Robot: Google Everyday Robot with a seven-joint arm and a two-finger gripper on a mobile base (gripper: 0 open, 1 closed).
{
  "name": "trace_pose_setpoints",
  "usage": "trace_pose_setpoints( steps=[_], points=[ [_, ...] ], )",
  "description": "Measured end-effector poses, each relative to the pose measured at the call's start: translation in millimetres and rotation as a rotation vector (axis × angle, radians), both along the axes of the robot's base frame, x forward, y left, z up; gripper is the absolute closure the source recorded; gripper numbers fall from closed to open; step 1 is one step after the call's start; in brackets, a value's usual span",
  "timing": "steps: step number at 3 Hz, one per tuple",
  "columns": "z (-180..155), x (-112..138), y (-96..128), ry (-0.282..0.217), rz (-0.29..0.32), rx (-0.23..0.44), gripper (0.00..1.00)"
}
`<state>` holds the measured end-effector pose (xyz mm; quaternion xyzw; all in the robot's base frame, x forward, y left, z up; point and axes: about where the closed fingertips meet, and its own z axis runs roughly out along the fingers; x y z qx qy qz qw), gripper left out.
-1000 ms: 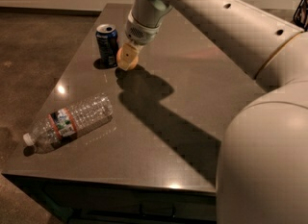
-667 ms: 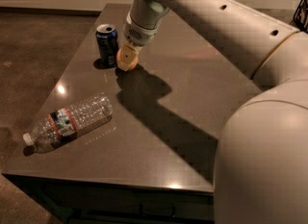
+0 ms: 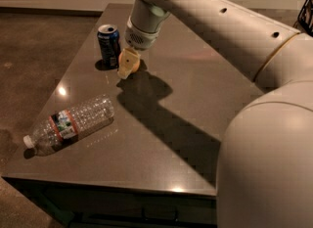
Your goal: Move orange near pepsi can
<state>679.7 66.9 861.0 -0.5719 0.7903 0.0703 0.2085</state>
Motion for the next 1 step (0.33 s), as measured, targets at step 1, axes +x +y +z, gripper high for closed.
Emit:
trace_pose_setpoints(
  steps=[1],
  points=[
    [-0.1,0.0,0.0,0.0,0.0,0.0,0.0]
  ],
)
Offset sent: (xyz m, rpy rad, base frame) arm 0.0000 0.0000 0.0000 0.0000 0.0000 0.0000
